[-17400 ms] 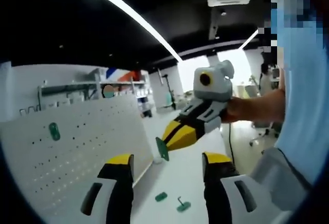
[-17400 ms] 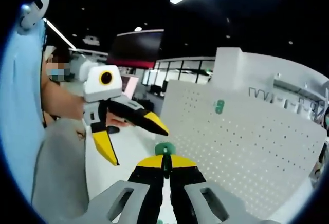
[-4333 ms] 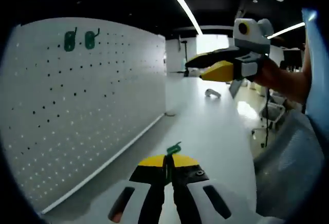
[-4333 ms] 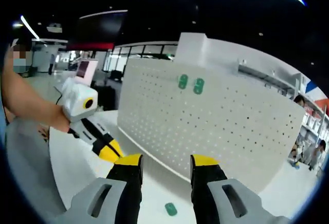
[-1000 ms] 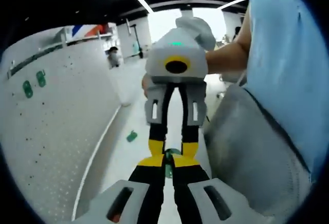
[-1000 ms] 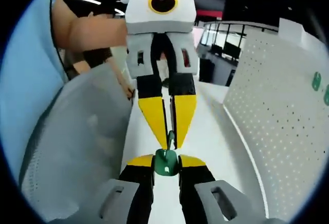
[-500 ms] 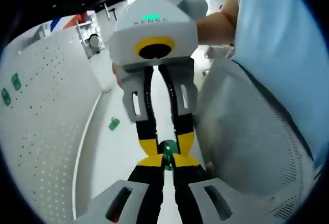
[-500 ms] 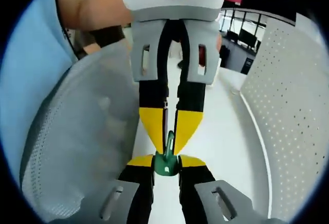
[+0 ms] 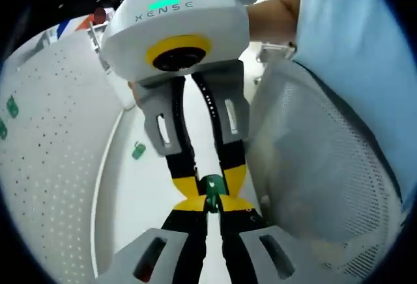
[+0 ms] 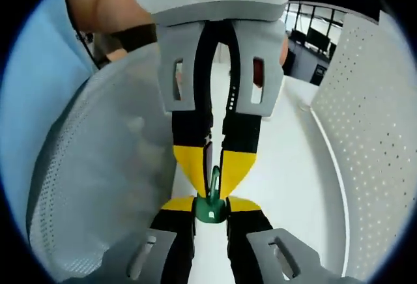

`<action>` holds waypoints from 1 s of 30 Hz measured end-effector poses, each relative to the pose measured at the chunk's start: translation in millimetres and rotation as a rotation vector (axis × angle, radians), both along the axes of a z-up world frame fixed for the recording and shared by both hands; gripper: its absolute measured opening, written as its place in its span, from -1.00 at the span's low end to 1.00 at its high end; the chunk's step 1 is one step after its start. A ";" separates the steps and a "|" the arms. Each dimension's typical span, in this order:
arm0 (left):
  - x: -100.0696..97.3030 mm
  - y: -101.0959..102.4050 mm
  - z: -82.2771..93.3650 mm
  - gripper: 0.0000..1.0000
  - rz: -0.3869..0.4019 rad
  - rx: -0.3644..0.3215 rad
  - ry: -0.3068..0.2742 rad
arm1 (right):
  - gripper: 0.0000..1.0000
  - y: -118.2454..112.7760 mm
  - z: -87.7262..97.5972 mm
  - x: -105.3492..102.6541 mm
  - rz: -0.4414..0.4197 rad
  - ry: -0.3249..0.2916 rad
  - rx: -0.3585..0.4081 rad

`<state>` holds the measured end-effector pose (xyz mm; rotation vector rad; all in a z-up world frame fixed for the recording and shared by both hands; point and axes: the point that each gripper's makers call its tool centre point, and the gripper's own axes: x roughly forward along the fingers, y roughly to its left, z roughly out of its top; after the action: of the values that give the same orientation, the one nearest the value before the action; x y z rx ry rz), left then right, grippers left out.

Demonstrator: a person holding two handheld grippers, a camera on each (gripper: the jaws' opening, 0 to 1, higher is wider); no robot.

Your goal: Insert the hook assembly into the mounting plate slot until the hook locks in place.

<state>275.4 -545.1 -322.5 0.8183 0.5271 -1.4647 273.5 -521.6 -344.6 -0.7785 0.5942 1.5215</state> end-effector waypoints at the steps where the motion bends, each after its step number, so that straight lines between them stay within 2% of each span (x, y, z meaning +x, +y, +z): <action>1: -0.3 -0.2 0.0 -0.88 0.001 -0.001 0.002 | -0.69 0.0 -0.1 -0.2 0.000 0.001 -0.001; 9: -0.6 -3.5 1.0 -0.88 0.006 -0.021 0.014 | -0.69 1.7 3.7 -0.1 0.001 -0.001 0.006; 17: -1.2 -2.1 -2.2 -0.92 0.003 -0.005 0.011 | -0.69 2.4 3.9 0.0 0.001 -0.003 0.002; 30: 2.6 -1.2 0.6 -0.94 0.015 -0.021 0.007 | -0.68 3.2 7.5 3.6 -0.011 -0.002 0.023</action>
<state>278.0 -546.3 -321.9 0.7913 0.5212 -1.4576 277.1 -518.4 -337.0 -0.7582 0.5781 1.5147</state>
